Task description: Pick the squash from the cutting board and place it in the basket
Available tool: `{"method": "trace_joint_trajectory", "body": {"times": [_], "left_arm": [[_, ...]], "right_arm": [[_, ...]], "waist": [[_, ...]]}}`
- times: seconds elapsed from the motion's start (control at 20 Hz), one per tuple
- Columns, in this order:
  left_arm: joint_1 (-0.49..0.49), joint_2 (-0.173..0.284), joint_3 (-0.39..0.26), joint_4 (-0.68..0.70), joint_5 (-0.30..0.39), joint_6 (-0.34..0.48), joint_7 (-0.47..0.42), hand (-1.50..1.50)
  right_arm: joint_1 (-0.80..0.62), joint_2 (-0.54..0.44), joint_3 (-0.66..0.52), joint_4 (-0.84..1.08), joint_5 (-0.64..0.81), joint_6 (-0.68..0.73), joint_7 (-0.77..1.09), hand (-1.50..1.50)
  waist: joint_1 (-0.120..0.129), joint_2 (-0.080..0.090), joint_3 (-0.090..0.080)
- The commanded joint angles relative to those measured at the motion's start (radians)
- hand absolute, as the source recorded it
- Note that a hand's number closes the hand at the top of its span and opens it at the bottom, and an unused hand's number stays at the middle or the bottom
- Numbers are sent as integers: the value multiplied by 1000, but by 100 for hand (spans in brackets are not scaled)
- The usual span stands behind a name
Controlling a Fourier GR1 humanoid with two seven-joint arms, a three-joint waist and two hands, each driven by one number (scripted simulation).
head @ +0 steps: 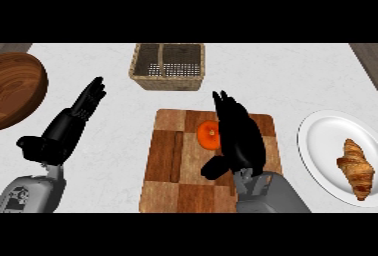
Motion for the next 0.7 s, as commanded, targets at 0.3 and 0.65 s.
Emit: {"method": "trace_joint_trajectory", "body": {"times": [0.3, 0.65], "left_arm": [[44, -10, 43, -38, -16, -58, -15, 0], [38, -56, 55, 31, -60, -61, -64, 0]], "right_arm": [[-38, 15, 78, 162, 14, -83, 35, -150], [-33, 15, 39, 246, 28, -118, -30, -150]], "waist": [[6, 0, 0], [3, 1, 0]]}}
